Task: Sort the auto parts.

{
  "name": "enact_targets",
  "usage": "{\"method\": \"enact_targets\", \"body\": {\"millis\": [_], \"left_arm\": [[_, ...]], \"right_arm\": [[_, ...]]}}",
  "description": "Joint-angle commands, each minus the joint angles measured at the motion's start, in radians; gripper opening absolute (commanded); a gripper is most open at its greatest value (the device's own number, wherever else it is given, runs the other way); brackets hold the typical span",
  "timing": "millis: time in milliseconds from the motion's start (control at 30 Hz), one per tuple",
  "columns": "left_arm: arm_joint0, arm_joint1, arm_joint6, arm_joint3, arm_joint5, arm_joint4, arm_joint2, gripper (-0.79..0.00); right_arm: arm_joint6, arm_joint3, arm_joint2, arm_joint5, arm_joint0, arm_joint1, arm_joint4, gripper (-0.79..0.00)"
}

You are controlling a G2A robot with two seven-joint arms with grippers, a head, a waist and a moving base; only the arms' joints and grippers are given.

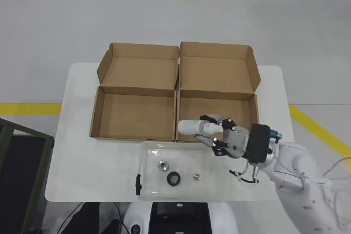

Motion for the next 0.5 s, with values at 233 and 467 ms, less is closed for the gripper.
{"method": "enact_targets", "body": {"millis": [233,467], "left_arm": [[0.000,0.000,0.000,0.000,0.000,0.000,0.000,0.000],[0.000,0.000,0.000,0.000,0.000,0.000,0.000,0.000]], "right_arm": [[0.047,0.111,-0.048,0.052,0.036,-0.004,-0.075,-0.785],[0.156,0.204,-0.107,0.115,0.106,-0.013,-0.099,-0.785]]}}
